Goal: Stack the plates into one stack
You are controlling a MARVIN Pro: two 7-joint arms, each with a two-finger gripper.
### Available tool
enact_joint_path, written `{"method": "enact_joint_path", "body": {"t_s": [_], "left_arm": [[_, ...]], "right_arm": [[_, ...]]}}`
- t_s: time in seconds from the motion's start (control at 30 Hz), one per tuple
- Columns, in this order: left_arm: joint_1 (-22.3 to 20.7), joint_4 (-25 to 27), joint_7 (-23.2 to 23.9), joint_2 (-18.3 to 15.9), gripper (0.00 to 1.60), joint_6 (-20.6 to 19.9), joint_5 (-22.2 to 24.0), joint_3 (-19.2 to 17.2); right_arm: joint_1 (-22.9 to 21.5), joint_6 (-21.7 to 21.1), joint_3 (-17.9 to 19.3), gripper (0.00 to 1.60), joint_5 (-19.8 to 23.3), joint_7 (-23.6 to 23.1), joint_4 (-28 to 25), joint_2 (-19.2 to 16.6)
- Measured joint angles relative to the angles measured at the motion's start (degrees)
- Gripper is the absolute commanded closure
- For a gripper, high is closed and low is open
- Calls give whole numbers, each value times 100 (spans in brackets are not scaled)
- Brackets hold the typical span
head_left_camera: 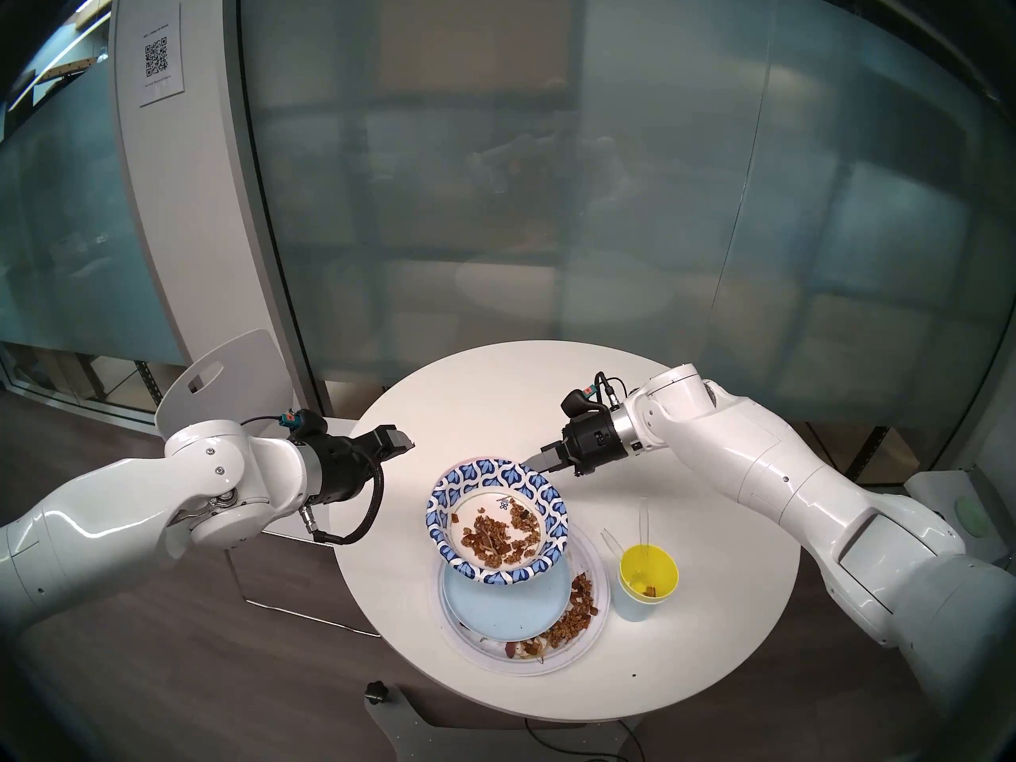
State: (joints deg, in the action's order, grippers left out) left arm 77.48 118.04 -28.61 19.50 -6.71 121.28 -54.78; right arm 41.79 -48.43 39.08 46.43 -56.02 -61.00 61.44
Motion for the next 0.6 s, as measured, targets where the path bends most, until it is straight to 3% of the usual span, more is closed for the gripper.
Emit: {"method": "enact_joint_path", "body": {"t_s": [0.6], "left_arm": [[44,-214,57,-42,0,176,255,-1]], "right_arm": [[-482,44,-125,160,-88,-59,858,425]]}}
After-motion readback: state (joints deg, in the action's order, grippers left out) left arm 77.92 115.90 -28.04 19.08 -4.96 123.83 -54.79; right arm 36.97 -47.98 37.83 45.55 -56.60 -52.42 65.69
